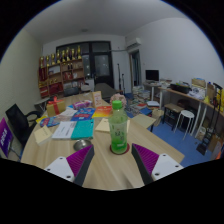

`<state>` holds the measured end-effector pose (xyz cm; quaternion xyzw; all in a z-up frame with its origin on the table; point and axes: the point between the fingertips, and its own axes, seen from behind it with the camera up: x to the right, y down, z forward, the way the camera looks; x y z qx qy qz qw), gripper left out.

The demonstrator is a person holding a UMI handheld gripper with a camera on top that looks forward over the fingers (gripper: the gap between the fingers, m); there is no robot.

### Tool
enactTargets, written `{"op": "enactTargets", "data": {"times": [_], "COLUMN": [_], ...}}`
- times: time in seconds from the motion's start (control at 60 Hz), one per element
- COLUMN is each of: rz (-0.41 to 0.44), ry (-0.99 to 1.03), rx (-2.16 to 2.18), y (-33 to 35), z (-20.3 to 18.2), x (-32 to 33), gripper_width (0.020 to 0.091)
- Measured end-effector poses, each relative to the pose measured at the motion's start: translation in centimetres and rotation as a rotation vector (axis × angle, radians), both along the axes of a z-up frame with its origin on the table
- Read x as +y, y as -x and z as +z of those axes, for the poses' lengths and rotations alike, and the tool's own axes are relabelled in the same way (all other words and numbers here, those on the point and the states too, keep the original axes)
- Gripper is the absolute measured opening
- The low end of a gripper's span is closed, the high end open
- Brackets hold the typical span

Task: Pour water

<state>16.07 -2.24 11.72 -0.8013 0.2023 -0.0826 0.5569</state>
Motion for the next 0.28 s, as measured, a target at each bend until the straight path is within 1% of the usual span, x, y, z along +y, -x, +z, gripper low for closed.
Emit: {"op": "enactTargets", "data": {"times": [0.1,0.283], "rz": [-0.007,-0.024], "ry": [0.006,0.025], "rx": [-0.005,-0.020], "y": [4.8,12.4], "z": [3.4,7.9], "x": [-5.4,-14.9], "gripper_width": [0.0833,0.0831]}}
